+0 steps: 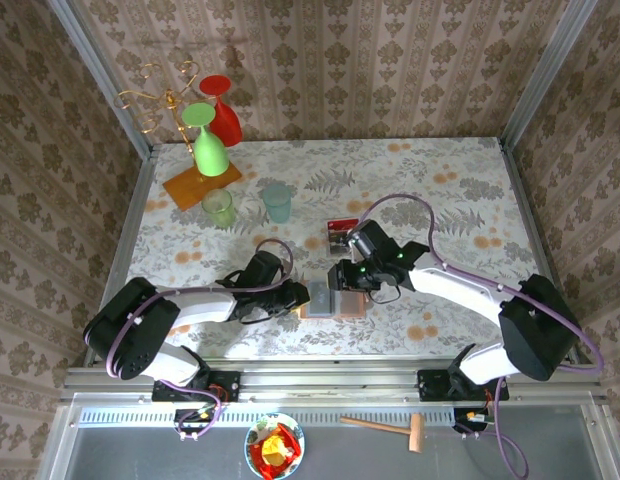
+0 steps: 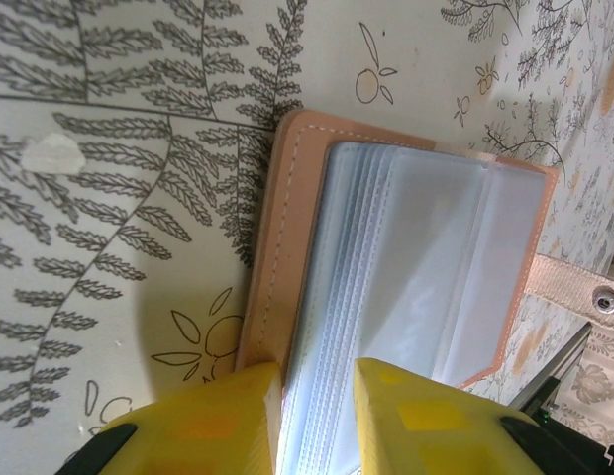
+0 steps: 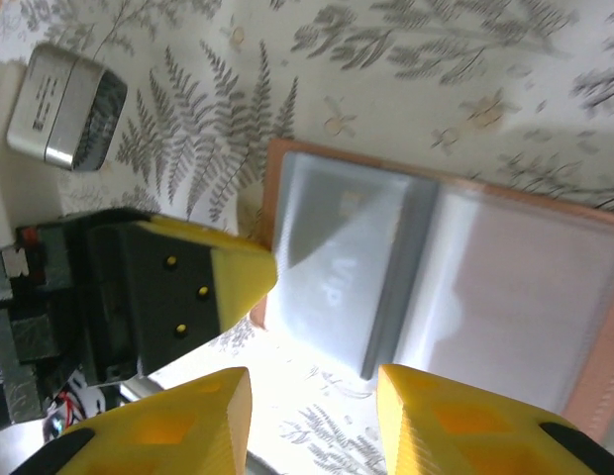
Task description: Take the credit cards out of the card holder
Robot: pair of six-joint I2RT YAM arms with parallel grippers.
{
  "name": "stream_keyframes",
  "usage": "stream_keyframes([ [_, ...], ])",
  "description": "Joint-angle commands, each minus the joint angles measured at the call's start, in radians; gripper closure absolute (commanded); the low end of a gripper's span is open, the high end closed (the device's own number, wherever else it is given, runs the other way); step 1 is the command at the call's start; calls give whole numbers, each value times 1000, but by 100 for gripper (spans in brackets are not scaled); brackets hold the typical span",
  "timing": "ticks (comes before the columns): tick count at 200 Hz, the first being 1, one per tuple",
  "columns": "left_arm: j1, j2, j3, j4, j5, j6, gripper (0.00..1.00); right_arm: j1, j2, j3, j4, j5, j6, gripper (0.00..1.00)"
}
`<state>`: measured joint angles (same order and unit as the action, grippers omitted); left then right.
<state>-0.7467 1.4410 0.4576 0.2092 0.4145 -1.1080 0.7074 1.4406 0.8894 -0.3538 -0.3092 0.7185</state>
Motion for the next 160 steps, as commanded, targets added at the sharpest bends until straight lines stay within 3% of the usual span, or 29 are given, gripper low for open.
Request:
stream_keyframes([
  [1, -8, -46, -1, -26, -31, -12, 74, 29, 42, 32, 9, -54, 60, 60],
  [66, -5, -72, -3, -97, -56, 11, 80, 72, 150, 81, 35, -51, 114, 64],
  [160, -6, -7, -54, 3, -17, -21, 87, 78, 228, 83, 86, -46, 181, 72],
])
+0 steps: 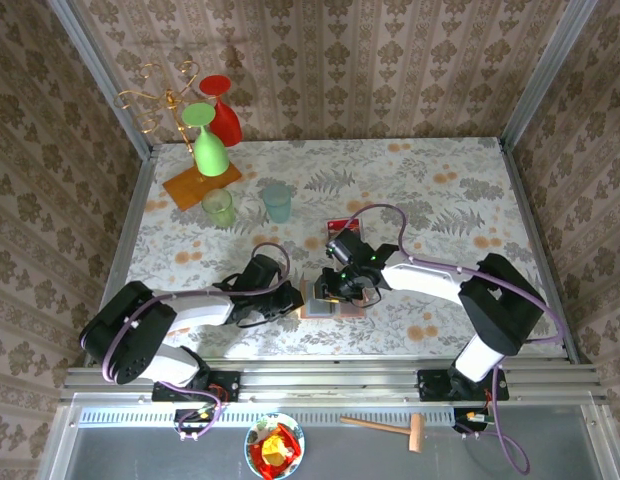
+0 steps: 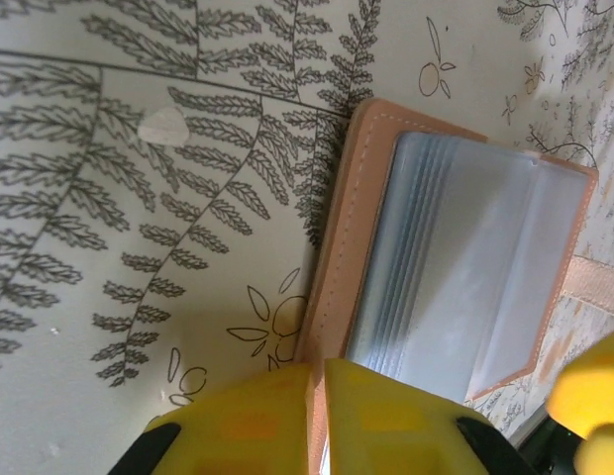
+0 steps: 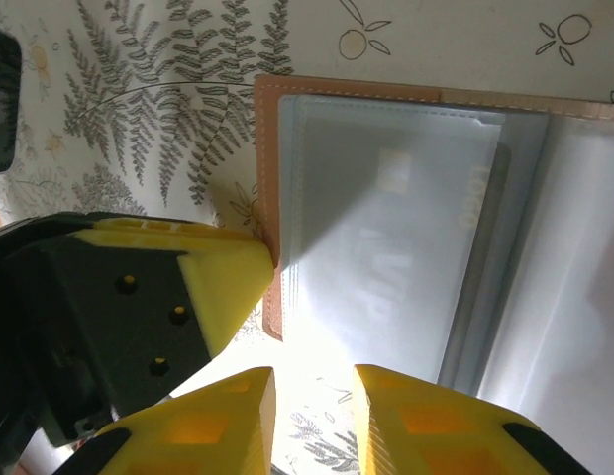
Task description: Take the credit cards out of the card holder
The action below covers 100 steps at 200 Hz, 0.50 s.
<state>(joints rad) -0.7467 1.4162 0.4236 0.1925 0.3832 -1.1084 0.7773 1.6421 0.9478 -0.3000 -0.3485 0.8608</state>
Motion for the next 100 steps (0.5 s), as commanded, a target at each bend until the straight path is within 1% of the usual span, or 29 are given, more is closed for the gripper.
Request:
stream_keyframes([
  [1, -6, 18, -20, 20, 14, -21, 87, 9, 28, 25, 33, -6, 40, 72],
  [31, -5, 18, -26, 18, 14, -21, 87, 11, 56, 34, 30, 1, 49, 72],
  [79, -6, 17, -31, 14, 14, -21, 86, 13, 69, 44, -16, 51, 31, 65],
  [100, -5, 19, -29, 13, 16, -21, 86, 13, 76, 45, -28, 60, 27, 64],
])
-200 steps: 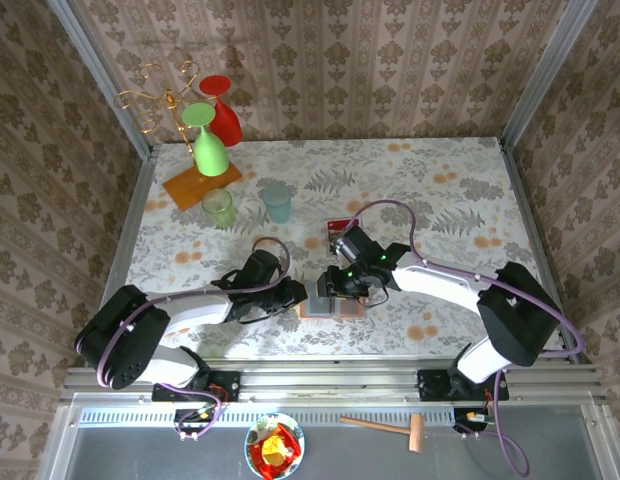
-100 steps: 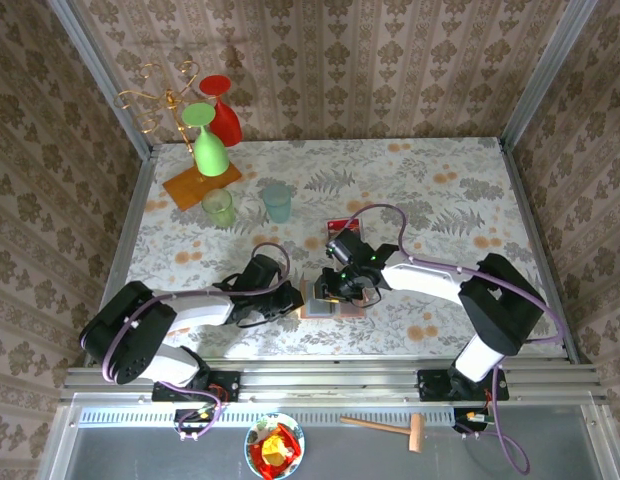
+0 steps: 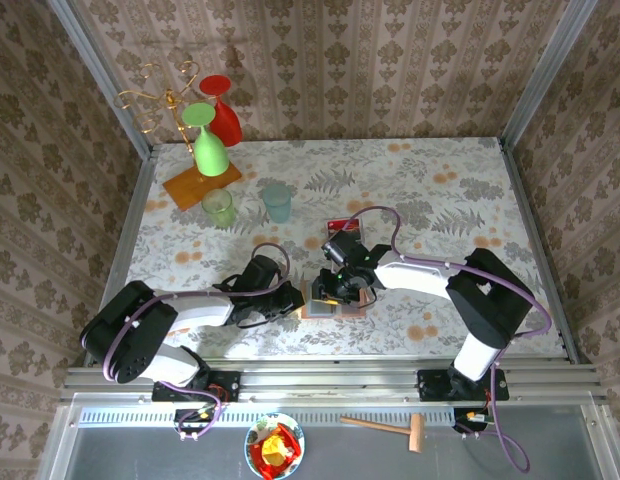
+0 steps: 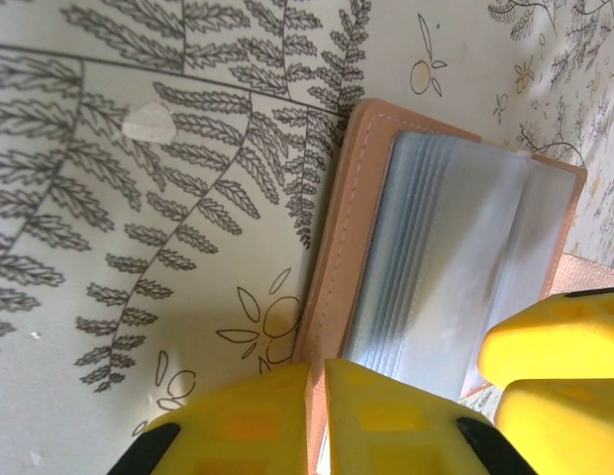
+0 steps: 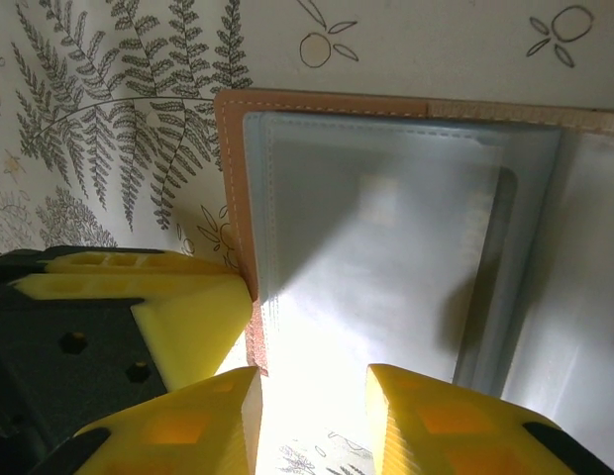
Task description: Take the credit cards out of the card holder
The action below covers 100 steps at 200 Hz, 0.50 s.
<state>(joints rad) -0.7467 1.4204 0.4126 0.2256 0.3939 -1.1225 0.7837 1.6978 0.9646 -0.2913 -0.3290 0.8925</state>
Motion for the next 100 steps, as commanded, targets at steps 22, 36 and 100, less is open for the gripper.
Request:
stream_keyframes([
  [22, -4, 15, -18, -22, 5, -7, 86, 6, 25, 26, -50, 53, -11, 63],
  [36, -4, 16, -21, -22, 3, -7, 86, 5, 28, 23, -54, 59, -15, 62],
  [100, -5, 23, -24, -22, 4, -6, 86, 3, 11, 7, -67, 92, -15, 62],
])
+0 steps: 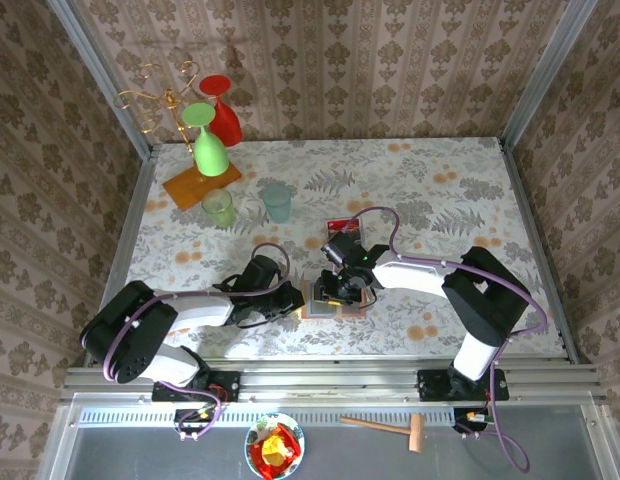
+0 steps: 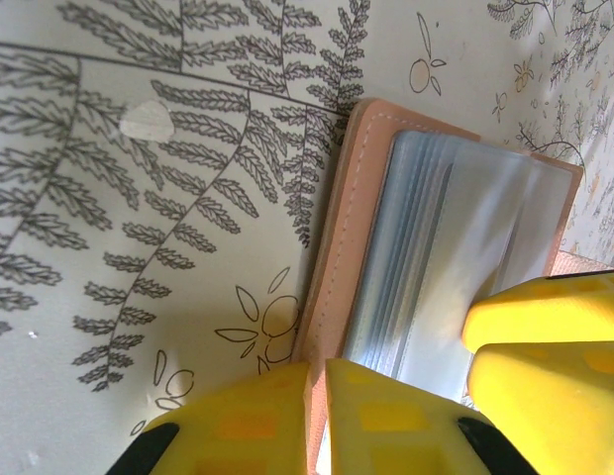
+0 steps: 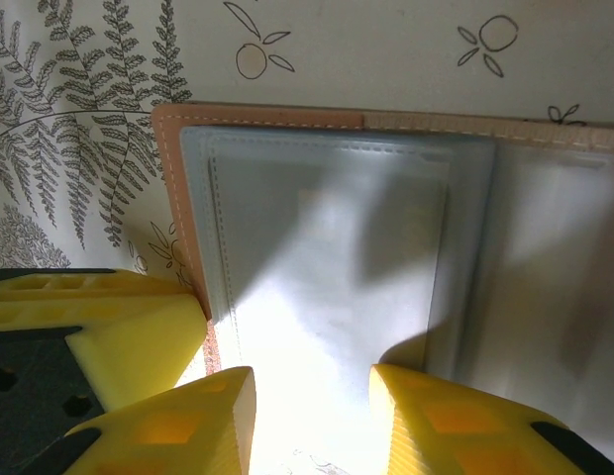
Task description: Take the credit cards out of the card holder
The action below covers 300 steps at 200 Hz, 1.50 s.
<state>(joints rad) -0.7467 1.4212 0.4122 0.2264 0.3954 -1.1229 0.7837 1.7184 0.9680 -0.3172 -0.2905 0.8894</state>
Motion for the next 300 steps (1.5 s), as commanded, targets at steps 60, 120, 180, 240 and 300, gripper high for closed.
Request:
stream_keyframes([
  [60, 2, 33, -24, -21, 8, -4, 86, -16, -42, -30, -15, 41, -7, 62],
  [120, 12, 35, -17, -32, 12, 5, 86, -29, -48, -54, -6, 36, -9, 62],
  [180, 25, 16, 4, -73, 17, 22, 85, -48, -68, -97, 51, 5, 1, 62],
  [240, 26, -53, 71, -162, 2, 44, 82, -66, -98, -166, 180, -53, 38, 62],
  [300, 16, -46, 126, -147, 30, 39, 75, -89, -99, -218, 272, -104, 75, 62],
])
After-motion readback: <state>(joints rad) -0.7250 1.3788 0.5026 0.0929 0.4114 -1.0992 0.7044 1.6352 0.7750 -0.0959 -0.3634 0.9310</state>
